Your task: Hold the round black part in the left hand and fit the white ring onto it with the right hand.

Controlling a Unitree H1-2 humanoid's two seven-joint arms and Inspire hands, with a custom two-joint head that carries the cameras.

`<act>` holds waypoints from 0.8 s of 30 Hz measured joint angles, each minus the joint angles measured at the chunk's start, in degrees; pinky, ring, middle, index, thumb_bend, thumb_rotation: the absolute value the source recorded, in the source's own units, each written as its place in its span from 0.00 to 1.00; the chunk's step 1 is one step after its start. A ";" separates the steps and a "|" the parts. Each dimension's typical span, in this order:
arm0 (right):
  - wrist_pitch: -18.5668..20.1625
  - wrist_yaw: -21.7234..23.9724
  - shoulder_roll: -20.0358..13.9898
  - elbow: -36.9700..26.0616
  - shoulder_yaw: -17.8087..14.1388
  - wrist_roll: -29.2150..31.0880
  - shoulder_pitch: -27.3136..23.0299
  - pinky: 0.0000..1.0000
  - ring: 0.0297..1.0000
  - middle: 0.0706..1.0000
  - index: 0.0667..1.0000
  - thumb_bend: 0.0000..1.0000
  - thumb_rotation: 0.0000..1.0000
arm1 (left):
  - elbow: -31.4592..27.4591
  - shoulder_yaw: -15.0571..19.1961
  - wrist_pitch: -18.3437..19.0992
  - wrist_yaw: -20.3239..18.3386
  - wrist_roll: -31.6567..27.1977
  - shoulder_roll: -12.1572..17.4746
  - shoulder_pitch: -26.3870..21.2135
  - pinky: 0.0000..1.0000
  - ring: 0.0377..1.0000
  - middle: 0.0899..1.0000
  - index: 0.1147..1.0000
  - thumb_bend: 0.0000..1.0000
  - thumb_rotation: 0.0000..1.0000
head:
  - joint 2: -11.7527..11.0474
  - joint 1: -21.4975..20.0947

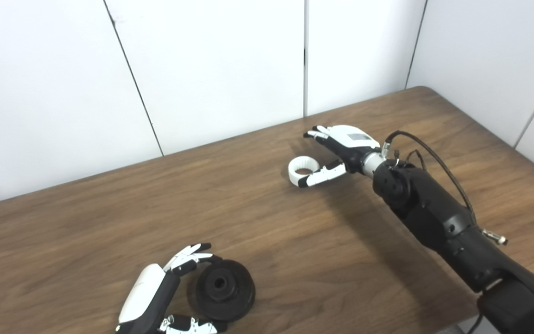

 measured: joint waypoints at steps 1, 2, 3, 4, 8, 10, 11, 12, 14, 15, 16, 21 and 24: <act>0.02 0.11 0.00 0.09 0.27 0.00 0.00 0.96 1.00 1.00 0.89 1.00 0.70 | 0.00 0.00 0.00 0.00 0.01 0.00 0.00 0.76 0.92 0.89 0.43 0.52 0.07 | 0.00 0.00; 0.08 0.74 0.00 0.14 0.53 -0.02 0.00 0.96 1.00 1.00 0.90 1.00 0.69 | 0.00 0.00 -0.01 -0.01 0.11 0.00 0.00 0.76 0.93 0.89 0.43 0.52 0.07 | 0.00 0.00; 0.14 1.24 0.00 0.17 0.63 -0.02 0.00 0.97 1.00 1.00 0.89 1.00 0.69 | -0.01 0.00 0.00 -0.02 0.19 0.00 0.00 0.77 0.93 0.89 0.43 0.52 0.07 | 0.00 0.17; 0.22 1.59 0.00 0.17 0.75 -0.04 0.00 0.97 1.00 1.00 0.89 1.00 0.68 | -0.02 0.02 0.00 -0.07 0.26 0.00 0.00 0.77 0.93 0.89 0.43 0.52 0.07 | 0.00 0.18; 0.56 2.17 0.00 0.18 0.98 -0.02 0.01 0.98 1.00 1.00 0.88 1.00 0.67 | -0.12 0.16 0.09 -0.47 0.33 -0.01 0.02 0.78 0.93 0.89 0.43 0.52 0.07 | 0.09 0.26; 0.54 2.17 0.00 0.17 1.09 -0.05 0.02 0.97 1.00 1.00 0.86 1.00 0.66 | -0.13 0.19 0.09 -0.52 0.33 -0.01 0.04 0.78 0.93 0.89 0.43 0.52 0.07 | 0.09 0.26; 0.53 2.17 0.00 0.17 1.18 -0.05 0.03 0.97 1.00 1.00 0.85 1.00 0.66 | -0.13 0.20 0.09 -0.54 0.33 -0.01 0.04 0.77 0.93 0.89 0.43 0.52 0.07 | 0.09 0.26; 0.51 2.17 0.00 0.17 1.30 -0.06 0.08 0.97 1.00 1.00 0.84 1.00 0.65 | -0.13 0.20 0.06 -0.53 0.33 -0.01 0.04 0.77 0.93 0.89 0.43 0.52 0.07 | 0.09 0.26; 0.42 2.12 0.00 0.16 1.39 -0.07 0.40 0.97 1.00 1.00 0.83 1.00 0.64 | -0.13 0.24 -0.02 -0.53 0.33 -0.02 0.04 0.77 0.93 0.89 0.43 0.52 0.07 | 0.35 0.62; 0.35 1.99 0.00 0.16 1.45 -0.11 0.60 0.97 1.00 1.00 0.83 1.00 0.62 | -0.13 0.26 -0.03 -0.53 0.33 -0.03 0.05 0.76 0.93 0.89 0.43 0.52 0.07 | 0.44 0.62; 0.27 1.75 0.01 0.15 1.48 -0.17 0.82 0.96 1.00 1.00 0.82 1.00 0.61 | -0.13 0.28 -0.03 -0.53 0.33 -0.04 0.05 0.76 0.93 0.89 0.43 0.52 0.07 | 0.53 0.62; 0.03 -0.19 0.08 0.15 1.70 -0.32 1.32 0.97 1.00 1.00 0.80 0.97 0.56 | -0.27 0.42 0.19 -0.63 0.39 -0.12 0.09 0.75 0.92 0.89 0.43 0.52 0.07 | 0.70 0.70; -0.13 -1.63 0.40 0.58 1.72 -0.32 1.48 0.95 0.98 0.98 0.78 0.92 0.53 | -0.44 0.48 0.47 -0.76 0.39 -0.14 0.09 0.76 0.93 0.89 0.43 0.52 0.07 | 0.79 0.70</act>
